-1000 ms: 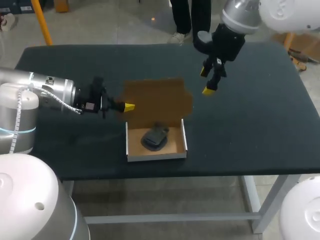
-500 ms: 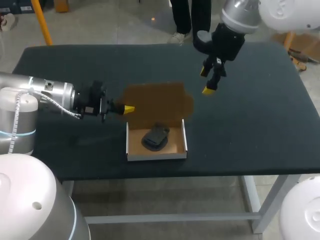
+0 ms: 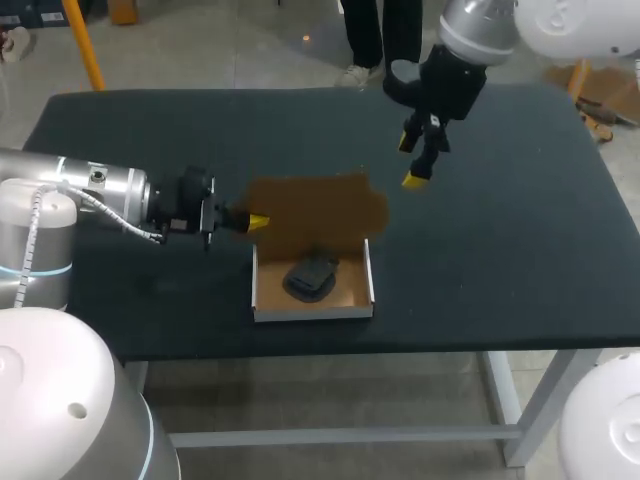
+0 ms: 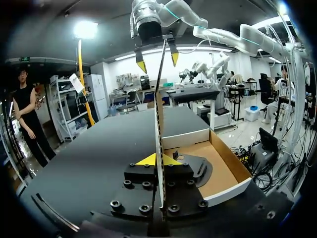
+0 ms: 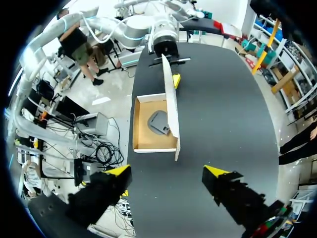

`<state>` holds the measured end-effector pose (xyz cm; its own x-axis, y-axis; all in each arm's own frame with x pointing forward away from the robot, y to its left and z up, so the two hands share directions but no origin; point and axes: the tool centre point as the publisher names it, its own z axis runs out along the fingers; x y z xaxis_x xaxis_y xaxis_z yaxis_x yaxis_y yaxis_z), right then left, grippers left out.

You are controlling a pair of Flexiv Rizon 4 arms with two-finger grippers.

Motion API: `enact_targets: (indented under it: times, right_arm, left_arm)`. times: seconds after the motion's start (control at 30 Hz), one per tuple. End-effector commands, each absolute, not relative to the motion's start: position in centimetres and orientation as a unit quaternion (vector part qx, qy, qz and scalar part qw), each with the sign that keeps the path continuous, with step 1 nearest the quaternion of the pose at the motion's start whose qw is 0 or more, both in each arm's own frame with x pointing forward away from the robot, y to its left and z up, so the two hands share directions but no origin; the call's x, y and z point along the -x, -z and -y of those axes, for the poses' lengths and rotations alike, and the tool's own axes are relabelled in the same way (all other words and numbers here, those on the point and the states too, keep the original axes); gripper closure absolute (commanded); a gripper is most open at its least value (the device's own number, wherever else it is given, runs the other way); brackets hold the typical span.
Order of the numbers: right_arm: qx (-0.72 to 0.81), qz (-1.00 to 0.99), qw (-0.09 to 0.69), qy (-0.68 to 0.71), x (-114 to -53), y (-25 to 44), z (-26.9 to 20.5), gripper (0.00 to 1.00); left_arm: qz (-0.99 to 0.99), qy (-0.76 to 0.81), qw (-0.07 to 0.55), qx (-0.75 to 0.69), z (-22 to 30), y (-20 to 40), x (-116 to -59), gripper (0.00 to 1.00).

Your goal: Assemble the packaging by folding the flat box into shape, placing the metal phone stand inside, and closing the box properly

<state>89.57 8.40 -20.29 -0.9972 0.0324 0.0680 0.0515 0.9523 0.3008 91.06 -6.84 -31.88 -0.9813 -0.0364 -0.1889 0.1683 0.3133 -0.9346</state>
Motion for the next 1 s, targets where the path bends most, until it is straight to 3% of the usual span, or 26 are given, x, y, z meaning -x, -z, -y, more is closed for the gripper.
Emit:
enact_targets:
  times: [0.03, 0.83, 0.9, 1.0]
  right_arm:
    - [0.019, 0.988, 0.036, 0.150, -89.9, 19.9, -8.7, 0.00]
    - [-0.029, 0.996, 0.017, 0.079, -94.4, 16.4, -15.8, 0.00]
    - [-0.032, 0.996, 0.017, 0.076, -94.7, 16.3, -16.4, 0.05]
    - [-0.033, 0.997, 0.018, 0.064, -95.1, 16.7, -17.2, 0.31]
  left_arm:
    - [-0.806, 0.584, 0.090, -0.040, 6.9, 32.0, -90.8, 1.00]
    - [-0.806, 0.584, 0.090, -0.040, 6.9, 32.0, -90.8, 1.00]
    - [-0.806, 0.584, 0.090, -0.040, 6.9, 32.0, -90.8, 1.00]
    - [-0.806, 0.584, 0.090, -0.040, 6.9, 32.0, -90.8, 1.00]
